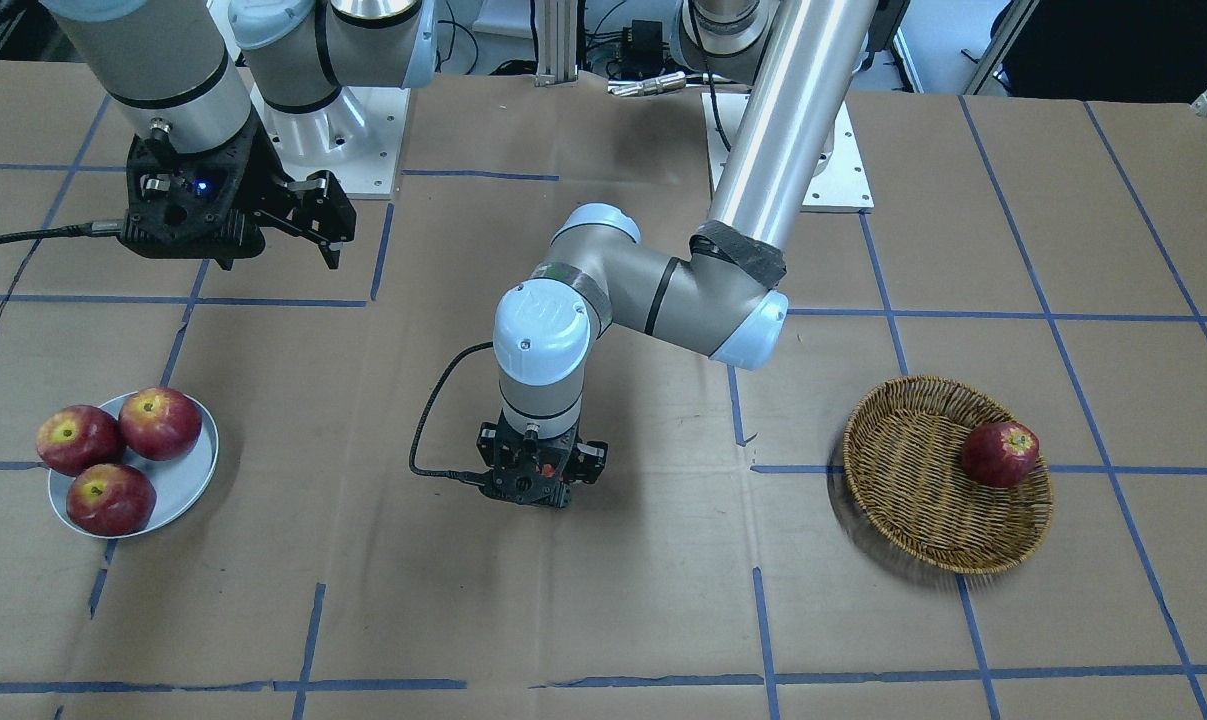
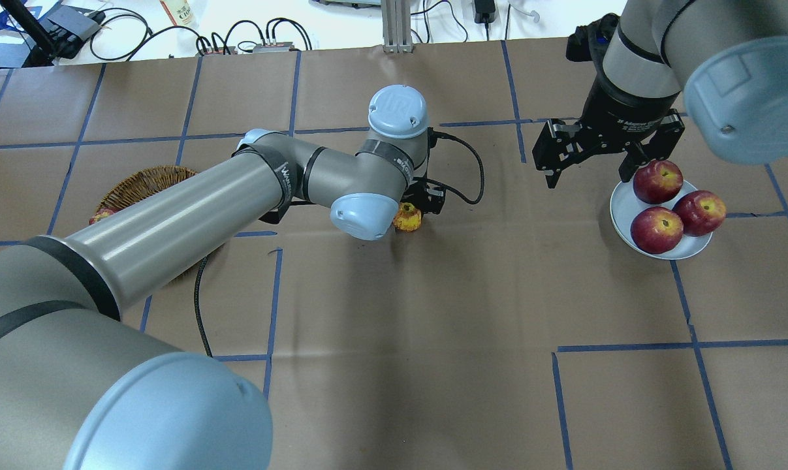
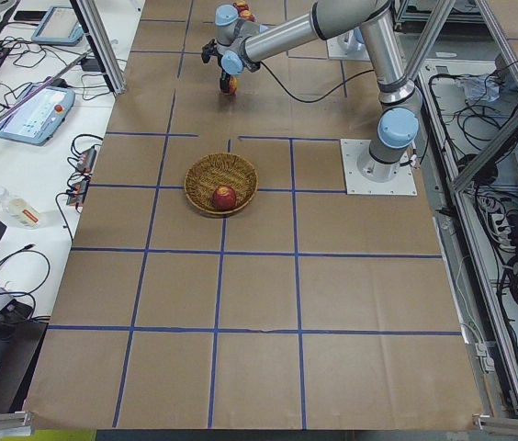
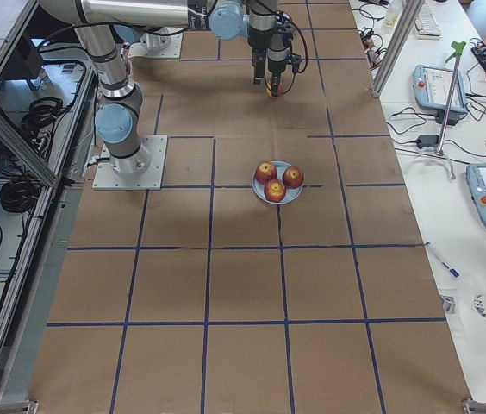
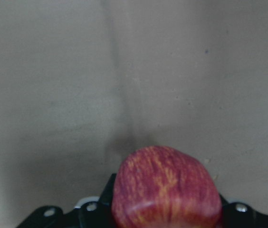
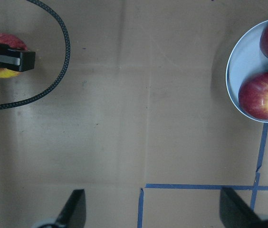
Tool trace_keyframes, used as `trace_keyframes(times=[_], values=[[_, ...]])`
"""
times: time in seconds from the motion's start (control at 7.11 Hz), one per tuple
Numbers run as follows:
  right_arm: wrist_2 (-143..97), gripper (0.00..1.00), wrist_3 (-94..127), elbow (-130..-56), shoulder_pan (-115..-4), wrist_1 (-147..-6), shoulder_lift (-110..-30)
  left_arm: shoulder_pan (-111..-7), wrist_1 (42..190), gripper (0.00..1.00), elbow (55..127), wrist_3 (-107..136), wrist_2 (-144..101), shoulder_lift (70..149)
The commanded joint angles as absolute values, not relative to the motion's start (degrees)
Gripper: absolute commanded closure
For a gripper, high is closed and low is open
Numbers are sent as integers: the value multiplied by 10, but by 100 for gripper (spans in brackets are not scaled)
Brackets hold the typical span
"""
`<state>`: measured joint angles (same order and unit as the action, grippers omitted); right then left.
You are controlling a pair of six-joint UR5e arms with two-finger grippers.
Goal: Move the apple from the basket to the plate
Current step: 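Lift the apple and carry it toward the table center with the left gripper, then release the apple on the table and raise the left gripper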
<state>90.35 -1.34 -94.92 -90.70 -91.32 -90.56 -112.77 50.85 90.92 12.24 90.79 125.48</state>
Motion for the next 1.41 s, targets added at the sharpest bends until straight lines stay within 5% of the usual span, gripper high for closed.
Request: trace_keyframes(times=[0.0, 0.42, 1.27], values=[[904, 0, -13, -949, -907, -913, -906, -1128, 528, 1, 911, 122, 907, 1245], [904, 0, -13, -954, -907, -913, -906, -1119, 589, 1, 891, 118, 908, 1189], [904, 0, -8, -949, -908, -916, -910, -946, 786, 1, 918, -23, 869, 923]])
